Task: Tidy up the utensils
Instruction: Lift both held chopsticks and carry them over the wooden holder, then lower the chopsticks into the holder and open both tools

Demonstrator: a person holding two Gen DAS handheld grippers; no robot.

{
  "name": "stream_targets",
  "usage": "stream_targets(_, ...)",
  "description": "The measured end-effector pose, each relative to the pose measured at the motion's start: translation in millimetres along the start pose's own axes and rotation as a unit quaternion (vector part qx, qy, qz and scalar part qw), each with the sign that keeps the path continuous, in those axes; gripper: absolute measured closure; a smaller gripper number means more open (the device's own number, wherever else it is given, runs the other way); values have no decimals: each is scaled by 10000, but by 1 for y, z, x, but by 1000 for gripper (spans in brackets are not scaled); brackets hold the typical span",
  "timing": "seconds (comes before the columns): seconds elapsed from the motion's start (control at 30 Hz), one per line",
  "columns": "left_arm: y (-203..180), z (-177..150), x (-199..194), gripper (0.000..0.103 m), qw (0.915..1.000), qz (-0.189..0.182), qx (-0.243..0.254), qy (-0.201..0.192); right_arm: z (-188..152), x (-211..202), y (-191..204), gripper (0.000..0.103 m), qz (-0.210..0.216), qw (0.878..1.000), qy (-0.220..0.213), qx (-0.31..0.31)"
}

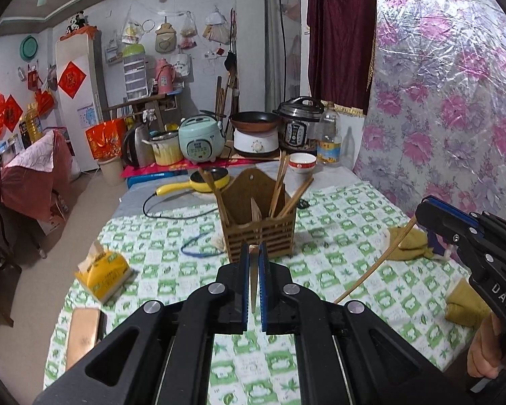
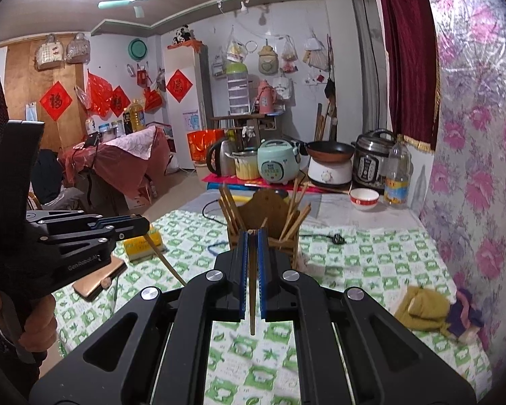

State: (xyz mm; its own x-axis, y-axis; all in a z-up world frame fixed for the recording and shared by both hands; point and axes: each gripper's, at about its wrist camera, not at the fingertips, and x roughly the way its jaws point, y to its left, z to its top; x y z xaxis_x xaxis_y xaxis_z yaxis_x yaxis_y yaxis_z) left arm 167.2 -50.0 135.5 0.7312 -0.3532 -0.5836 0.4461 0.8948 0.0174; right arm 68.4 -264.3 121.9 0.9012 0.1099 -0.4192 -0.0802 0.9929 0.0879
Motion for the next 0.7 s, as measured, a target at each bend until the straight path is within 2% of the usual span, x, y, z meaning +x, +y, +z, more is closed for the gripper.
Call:
stream_targets(0.43,1,78,22,97,9981,-3,-57,-616,59,35,-18,96,-165,9979,-595,191)
stream_targets(0.7,5,108,62,97,9975,107,-54,-703,80,83,-33,96,-281,9963,-711,400)
